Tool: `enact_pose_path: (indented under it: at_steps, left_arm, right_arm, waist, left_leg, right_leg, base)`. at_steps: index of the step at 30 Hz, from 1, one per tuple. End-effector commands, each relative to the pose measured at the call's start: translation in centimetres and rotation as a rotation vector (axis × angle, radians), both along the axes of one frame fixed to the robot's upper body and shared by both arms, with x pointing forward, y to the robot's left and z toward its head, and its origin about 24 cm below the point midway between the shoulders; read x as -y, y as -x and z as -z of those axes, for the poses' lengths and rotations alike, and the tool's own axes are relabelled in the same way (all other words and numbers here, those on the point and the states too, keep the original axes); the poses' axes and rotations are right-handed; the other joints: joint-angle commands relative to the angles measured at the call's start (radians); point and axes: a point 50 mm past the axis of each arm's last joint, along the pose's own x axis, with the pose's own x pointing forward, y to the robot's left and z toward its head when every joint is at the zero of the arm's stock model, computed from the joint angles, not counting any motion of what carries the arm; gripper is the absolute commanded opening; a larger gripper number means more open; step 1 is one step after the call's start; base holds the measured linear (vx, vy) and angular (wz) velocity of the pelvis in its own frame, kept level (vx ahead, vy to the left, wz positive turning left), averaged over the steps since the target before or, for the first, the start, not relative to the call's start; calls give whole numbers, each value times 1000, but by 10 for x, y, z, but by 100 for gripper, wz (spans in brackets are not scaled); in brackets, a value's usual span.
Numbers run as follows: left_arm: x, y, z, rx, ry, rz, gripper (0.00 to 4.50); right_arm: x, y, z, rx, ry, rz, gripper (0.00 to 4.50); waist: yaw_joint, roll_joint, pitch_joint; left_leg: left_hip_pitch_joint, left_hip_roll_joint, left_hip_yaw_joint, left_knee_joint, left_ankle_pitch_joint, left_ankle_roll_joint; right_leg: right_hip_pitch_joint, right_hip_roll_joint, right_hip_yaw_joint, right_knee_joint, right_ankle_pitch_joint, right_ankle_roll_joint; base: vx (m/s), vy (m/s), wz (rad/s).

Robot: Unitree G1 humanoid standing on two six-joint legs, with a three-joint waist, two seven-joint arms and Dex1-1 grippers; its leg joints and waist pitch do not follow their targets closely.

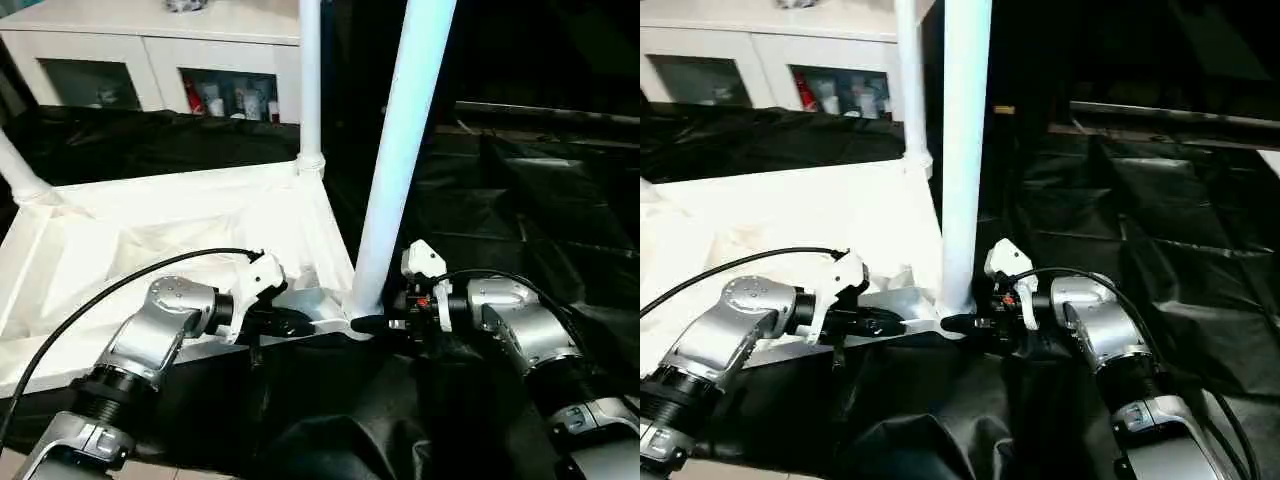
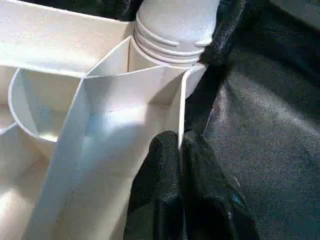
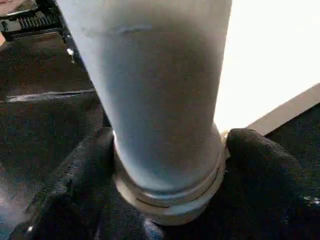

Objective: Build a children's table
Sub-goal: Rotate leg to tighten

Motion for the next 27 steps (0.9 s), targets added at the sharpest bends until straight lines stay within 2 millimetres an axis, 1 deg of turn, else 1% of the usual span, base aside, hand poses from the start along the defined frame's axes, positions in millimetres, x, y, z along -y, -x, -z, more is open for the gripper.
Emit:
enact_pose_path:
  at_steps: [1,5,7,8,9,10,11,12,13,14,15,16,17,18,19,20,22,23,24,25,26,27]
  left_arm:
    - [7,8,8,-55,22,41,0]
    - [8,8,9,-61,23,34,0]
    - [8,5,12,-59,7,-16,0]
    - [9,4,13,-58,0,-35,0]
    - [9,4,13,-58,0,-35,0]
    - [10,0,15,-45,-10,-77,0]
    - [10,0,15,-45,-10,-77,0]
    - [17,-9,19,-16,-33,-172,0]
    - [17,-9,19,-16,-33,-172,0]
    - [23,-13,22,-3,-47,-230,0]
    - [23,-13,22,-3,-47,-230,0]
    - [30,-18,24,10,-56,-281,0]
    - [41,-21,25,22,-61,-317,0]
    - [41,-21,25,22,-61,-317,0]
    - [50,-23,26,31,-60,-339,0]
    - [53,-23,26,33,-61,-339,0]
    - [71,-23,27,56,-74,-322,0]
    - [73,-22,27,59,-76,-316,0]
    - [82,-21,27,76,-82,-290,0]
    - [86,-20,27,88,-82,-269,0]
    - [88,-19,27,91,-82,-263,0]
    - [89,-18,27,89,-76,-249,0]
  right_arm:
    - [-5,4,0,-20,-34,-37,335]
    - [-6,7,2,-33,-53,-45,321]
    - [-9,6,4,-31,-60,-8,316]
    - [-9,5,5,-31,-62,7,316]
    - [-9,5,5,-31,-62,7,315]
    - [-12,2,8,-19,-55,57,310]
    - [-12,2,8,-19,-55,57,307]
    - [-18,-5,17,-6,-33,204,307]
    - [-18,-5,17,-6,-33,204,297]
    - [-23,-9,22,-10,-27,299,297]
    - [-23,-9,22,-10,-27,299,285]
    - [-28,-13,26,-16,-25,390,283]
    - [-37,-17,29,-24,-36,494,282]
    - [-37,-17,29,-24,-36,494,280]
    - [-44,-19,30,-34,-48,571,278]
    - [-46,-20,30,-36,-52,589,276]
    - [-61,-23,29,-36,-73,682,276]
    - [-63,-24,28,-27,-72,682,276]
    - [-72,-25,24,8,-79,671,276]
    - [-77,-25,20,35,-96,651,276]
    - [-78,-26,19,42,-100,645,276]
    - [-80,-25,16,38,-135,625,276]
  waist:
    - [3,-11,-68]
    - [3,-13,-71]
    - [3,-14,-71]
    - [2,-13,-71]
    - [2,-14,-69]
    - [0,-16,-68]
    - [-1,-15,-66]
    - [-4,-16,-64]
    - [-7,-14,-59]
    - [-8,-16,-59]
    - [-13,-17,-58]
    - [-16,-16,-56]
    - [-20,-16,-53]
    - [-20,-15,-52]
    - [-22,-13,-54]
    - [-23,-12,-54]
    - [-27,-8,-53]
    - [-30,-8,-53]
    - [-31,-5,-53]
    - [-36,-4,-51]
    - [-39,-4,-51]
    - [-41,-6,-51]
  left_leg:
    - [6,41,-13,-69,-170,50]
    - [5,41,-12,-67,-155,58]
    - [5,40,-12,-66,-148,61]
    - [5,41,-11,-66,-151,61]
    - [6,40,-12,-69,-168,56]
    - [6,40,-13,-70,-179,49]
    - [6,40,-14,-72,-191,43]
    - [9,40,-14,-74,-218,31]
    - [13,38,-16,-78,-257,12]
    - [15,38,-18,-79,-274,3]
    - [12,38,-22,-83,-286,-12]
    - [14,37,-24,-86,-309,-20]
    - [20,35,-25,-87,-342,-30]
    - [24,35,-28,-88,-359,-36]
    - [27,34,-30,-87,-381,-35]
    - [31,34,-30,-87,-395,-34]
    - [32,35,-33,-91,-416,-37]
    - [33,34,-36,-93,-437,-40]
    - [33,35,-37,-94,-447,-42]
    - [35,35,-39,-96,-474,-44]
    - [36,34,-41,-96,-498,-43]
    - [37,34,-41,-97,-504,-41]
  right_leg:
    - [55,-48,52,-66,-171,-241]
    - [56,-48,52,-64,-146,-248]
    - [56,-47,51,-62,-132,-253]
    - [55,-47,51,-62,-132,-254]
    - [55,-48,50,-67,-162,-249]
    - [55,-49,51,-69,-190,-240]
    - [54,-49,51,-73,-211,-234]
    - [52,-50,51,-79,-264,-219]
    - [47,-51,51,-89,-337,-201]
    - [49,-55,51,-93,-374,-188]
    - [53,-55,50,-95,-405,-168]
    - [50,-53,48,-99,-436,-150]
    - [45,-53,47,-109,-485,-132]
    - [44,-55,44,-111,-515,-121]
    - [43,-56,43,-117,-551,-103]
    - [38,-56,42,-122,-557,-96]
    - [35,-54,40,-126,-555,-92]
    - [36,-53,36,-128,-558,-88]
    - [36,-53,34,-129,-558,-87]
    - [35,-53,31,-135,-562,-81]
    - [35,-53,28,-138,-568,-75]
    - [35,-53,28,-140,-570,-73]
  base:
    - [0,0,0]
    - [0,0,0]
    - [0,0,0]
    - [0,0,0]
    - [0,0,0]
    - [0,0,0]
    - [0,0,0]
    - [0,0,0]
    - [0,0,0]
    - [0,0,0]
    - [0,0,0]
    - [0,0,0]
    - [0,0,0]
    - [0,0,0]
    - [0,0,0]
    - [0,0,0]
    - [0,0,0]
    - [0,0,0]
    - [0,0,0]
    - [0,0,0]
    - [0,0,0]
    - [0,0,0]
